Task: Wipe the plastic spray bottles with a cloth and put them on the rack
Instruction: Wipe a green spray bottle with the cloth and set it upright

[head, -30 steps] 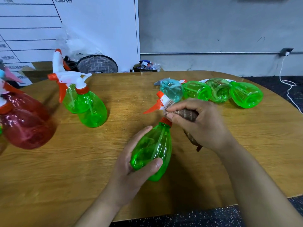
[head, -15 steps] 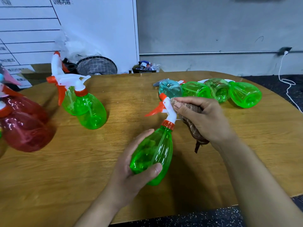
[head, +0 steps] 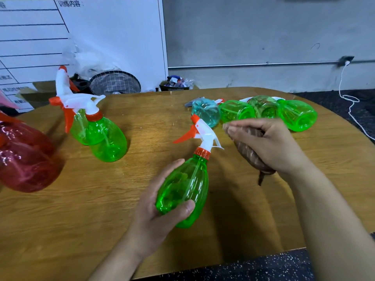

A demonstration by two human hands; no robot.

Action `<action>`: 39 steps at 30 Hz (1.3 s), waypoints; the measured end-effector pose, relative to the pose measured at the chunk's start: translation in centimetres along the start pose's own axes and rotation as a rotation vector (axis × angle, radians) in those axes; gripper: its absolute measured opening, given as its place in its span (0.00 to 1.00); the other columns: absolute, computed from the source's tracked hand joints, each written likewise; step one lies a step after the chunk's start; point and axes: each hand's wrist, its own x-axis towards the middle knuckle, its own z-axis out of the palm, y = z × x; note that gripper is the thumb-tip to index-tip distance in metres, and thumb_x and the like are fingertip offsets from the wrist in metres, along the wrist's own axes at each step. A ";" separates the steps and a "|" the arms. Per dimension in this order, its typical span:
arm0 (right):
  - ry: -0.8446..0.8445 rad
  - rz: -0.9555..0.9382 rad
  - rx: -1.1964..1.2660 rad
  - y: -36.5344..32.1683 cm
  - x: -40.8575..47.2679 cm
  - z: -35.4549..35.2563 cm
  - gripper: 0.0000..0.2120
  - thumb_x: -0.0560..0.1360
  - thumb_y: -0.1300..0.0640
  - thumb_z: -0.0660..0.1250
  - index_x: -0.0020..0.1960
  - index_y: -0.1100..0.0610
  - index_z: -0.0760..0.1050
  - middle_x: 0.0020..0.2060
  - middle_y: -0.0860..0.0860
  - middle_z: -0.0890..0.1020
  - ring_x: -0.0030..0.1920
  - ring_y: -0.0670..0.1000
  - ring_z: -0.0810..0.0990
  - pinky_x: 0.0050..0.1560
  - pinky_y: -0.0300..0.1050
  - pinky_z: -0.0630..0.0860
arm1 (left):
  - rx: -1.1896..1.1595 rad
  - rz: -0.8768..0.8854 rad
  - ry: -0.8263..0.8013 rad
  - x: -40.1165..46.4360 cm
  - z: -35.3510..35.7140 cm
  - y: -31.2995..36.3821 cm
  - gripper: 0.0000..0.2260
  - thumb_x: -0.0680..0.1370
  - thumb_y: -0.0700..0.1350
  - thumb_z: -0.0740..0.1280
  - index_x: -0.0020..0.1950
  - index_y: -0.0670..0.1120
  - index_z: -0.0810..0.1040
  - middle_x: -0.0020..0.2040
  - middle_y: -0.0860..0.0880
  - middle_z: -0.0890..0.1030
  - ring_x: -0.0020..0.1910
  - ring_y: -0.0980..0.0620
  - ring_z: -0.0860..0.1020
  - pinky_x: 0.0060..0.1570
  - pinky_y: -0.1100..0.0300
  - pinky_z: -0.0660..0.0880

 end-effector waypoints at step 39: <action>0.013 -0.299 -0.249 1.4 -1.4 7.5 0.11 0.78 0.54 0.76 0.59 0.54 0.86 0.50 0.49 0.86 0.51 0.51 0.85 0.51 0.53 0.81 | -0.140 -0.045 0.106 0.7 -0.5 0.5 0.34 0.70 0.48 0.77 0.77 0.54 0.74 0.69 0.48 0.82 0.68 0.47 0.81 0.59 0.55 0.82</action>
